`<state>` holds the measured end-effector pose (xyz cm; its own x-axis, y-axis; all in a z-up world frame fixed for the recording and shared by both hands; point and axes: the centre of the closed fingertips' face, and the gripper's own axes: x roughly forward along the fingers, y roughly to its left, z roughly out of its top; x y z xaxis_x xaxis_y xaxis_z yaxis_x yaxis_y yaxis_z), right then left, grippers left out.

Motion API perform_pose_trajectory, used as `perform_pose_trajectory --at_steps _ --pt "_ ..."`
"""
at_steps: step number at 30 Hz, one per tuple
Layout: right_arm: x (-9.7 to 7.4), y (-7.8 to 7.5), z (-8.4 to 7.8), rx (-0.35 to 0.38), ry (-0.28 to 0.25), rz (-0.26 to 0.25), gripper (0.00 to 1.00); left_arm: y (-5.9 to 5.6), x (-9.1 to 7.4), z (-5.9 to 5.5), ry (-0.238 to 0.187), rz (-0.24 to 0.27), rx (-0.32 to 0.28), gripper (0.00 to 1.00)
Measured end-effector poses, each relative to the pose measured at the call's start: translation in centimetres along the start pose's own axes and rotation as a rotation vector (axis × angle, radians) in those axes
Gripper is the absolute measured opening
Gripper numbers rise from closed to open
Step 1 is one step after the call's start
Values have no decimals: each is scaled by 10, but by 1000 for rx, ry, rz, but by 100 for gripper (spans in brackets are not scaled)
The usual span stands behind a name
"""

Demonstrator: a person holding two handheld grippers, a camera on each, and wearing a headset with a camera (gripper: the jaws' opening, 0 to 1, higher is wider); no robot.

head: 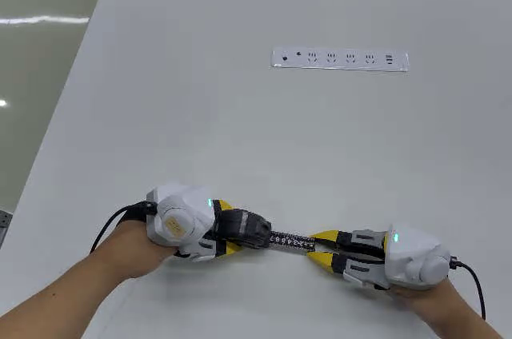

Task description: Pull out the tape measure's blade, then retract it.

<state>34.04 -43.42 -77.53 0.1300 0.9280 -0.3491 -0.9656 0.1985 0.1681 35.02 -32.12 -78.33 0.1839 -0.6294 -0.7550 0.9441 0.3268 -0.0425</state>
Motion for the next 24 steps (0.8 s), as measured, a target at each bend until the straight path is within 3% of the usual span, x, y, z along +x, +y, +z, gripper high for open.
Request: perform_pose_trajectory --at_steps 24 --pt "-25 -5 -9 43 -12 -6 10 0 0 0 -1 0 4 33"
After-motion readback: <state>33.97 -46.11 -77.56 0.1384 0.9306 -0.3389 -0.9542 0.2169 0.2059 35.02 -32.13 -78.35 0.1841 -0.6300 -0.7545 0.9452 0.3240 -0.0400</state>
